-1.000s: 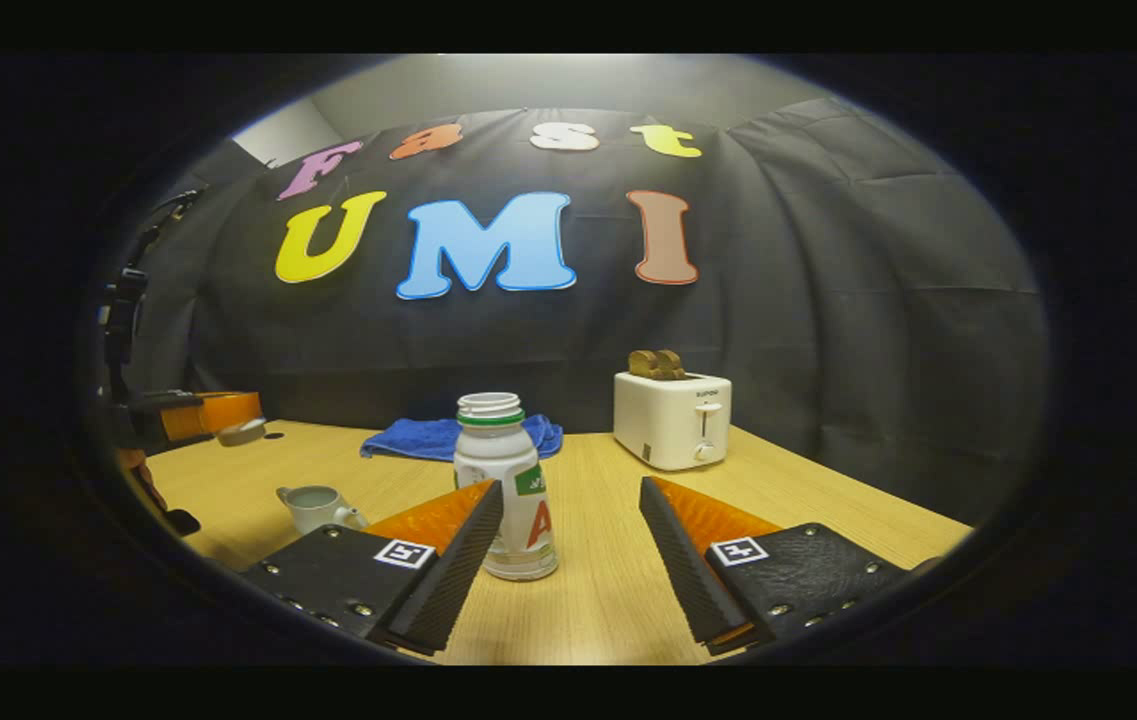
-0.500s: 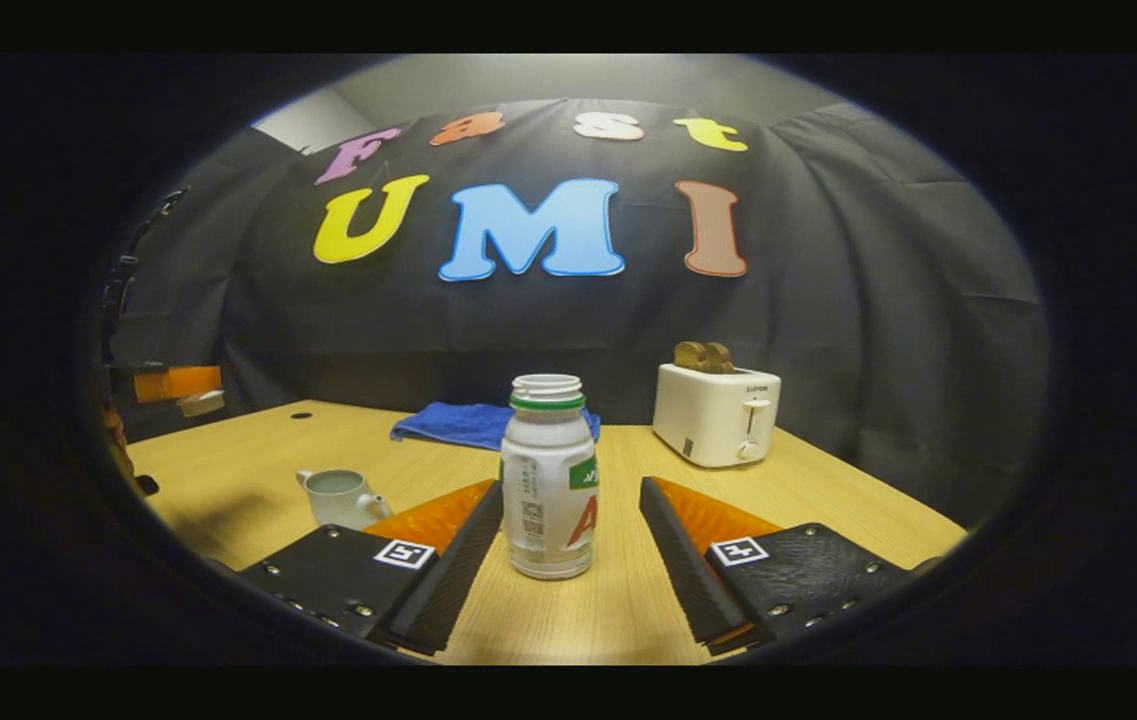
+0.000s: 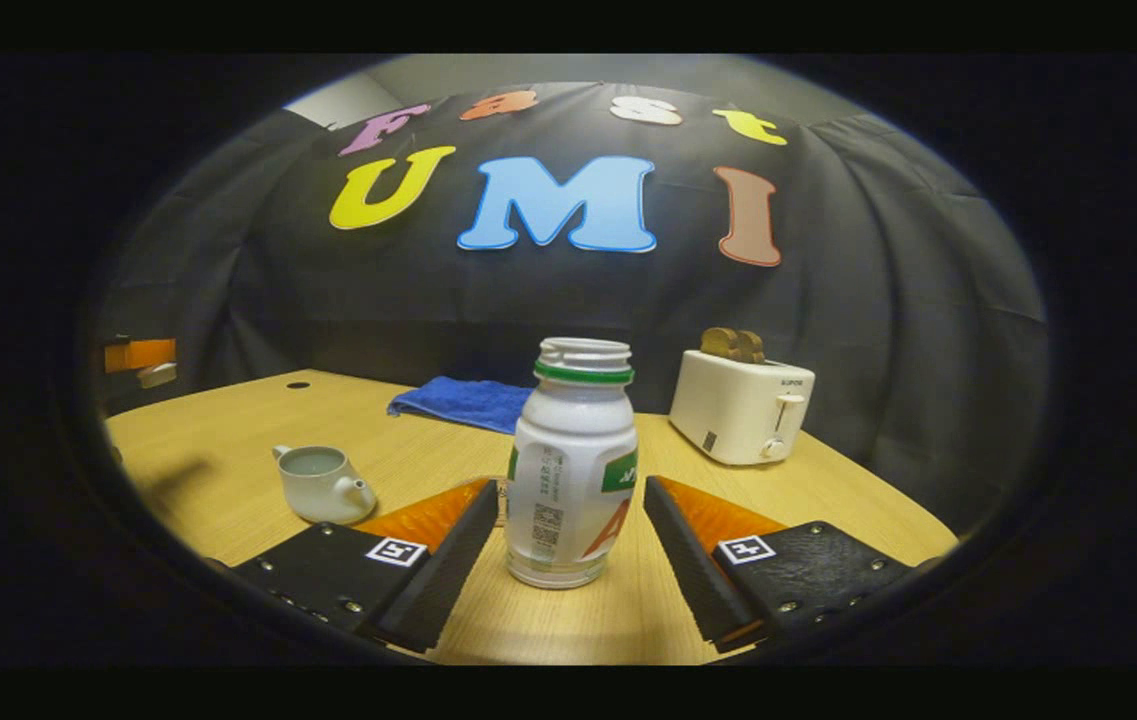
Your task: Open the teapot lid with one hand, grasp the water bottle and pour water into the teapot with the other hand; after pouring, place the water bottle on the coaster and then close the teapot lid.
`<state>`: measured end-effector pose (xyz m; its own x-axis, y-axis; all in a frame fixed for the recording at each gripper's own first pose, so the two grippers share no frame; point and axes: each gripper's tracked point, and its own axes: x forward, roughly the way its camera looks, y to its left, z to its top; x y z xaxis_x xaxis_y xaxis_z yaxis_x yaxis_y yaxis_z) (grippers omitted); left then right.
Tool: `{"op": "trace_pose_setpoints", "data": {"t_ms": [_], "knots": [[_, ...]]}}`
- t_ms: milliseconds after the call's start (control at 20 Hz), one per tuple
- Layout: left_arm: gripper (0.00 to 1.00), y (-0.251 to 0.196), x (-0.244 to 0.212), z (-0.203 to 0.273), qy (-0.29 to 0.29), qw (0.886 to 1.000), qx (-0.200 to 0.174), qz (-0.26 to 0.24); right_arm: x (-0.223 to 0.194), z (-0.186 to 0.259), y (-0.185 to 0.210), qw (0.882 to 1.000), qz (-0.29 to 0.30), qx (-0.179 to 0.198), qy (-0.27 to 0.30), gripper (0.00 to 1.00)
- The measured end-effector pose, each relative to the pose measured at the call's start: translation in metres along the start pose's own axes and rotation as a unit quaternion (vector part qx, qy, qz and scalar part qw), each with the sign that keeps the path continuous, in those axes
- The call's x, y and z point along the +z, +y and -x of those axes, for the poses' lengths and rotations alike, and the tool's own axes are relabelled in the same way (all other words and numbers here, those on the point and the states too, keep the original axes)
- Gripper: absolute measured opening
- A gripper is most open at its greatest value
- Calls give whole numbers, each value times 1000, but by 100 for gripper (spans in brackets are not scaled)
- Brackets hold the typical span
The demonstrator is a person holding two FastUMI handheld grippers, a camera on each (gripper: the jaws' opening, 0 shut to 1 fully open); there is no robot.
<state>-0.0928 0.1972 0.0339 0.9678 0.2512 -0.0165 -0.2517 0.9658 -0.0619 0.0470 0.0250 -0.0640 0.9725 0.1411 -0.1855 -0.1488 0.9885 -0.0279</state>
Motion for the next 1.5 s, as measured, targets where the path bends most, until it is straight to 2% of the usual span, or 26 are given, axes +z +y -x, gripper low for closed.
{"op": "trace_pose_setpoints", "data": {"t_ms": [350, 400, 600, 650, 900, 1100, 1500], "knots": [[7, 10, -13, 1, 10, 1000, 3, 10, -11, -12, 0, 1000, 7, -5, 15, 88], [7, 11, -13, 1, 11, 1000, 2, 11, -9, -14, -1, 1000, 7, -7, 14, 79], [7, 11, -18, 1, 13, 1000, -1, 15, -8, -12, -3, 1000, 15, -12, 18, 77], [7, 11, -18, 1, 14, 1000, -2, 16, -8, -11, -4, 999, 23, -14, 20, 74], [11, 12, -24, 2, 17, 1000, -7, 22, 3, -11, -5, 994, 104, -31, 23, 74], [11, 13, -31, 4, 21, 999, -11, 28, 22, -15, 5, 981, 191, -37, 12, 74], [11, 14, -39, 5, 27, 999, -17, 35, 39, -27, 34, 937, 349, -29, 4, 74]]}}
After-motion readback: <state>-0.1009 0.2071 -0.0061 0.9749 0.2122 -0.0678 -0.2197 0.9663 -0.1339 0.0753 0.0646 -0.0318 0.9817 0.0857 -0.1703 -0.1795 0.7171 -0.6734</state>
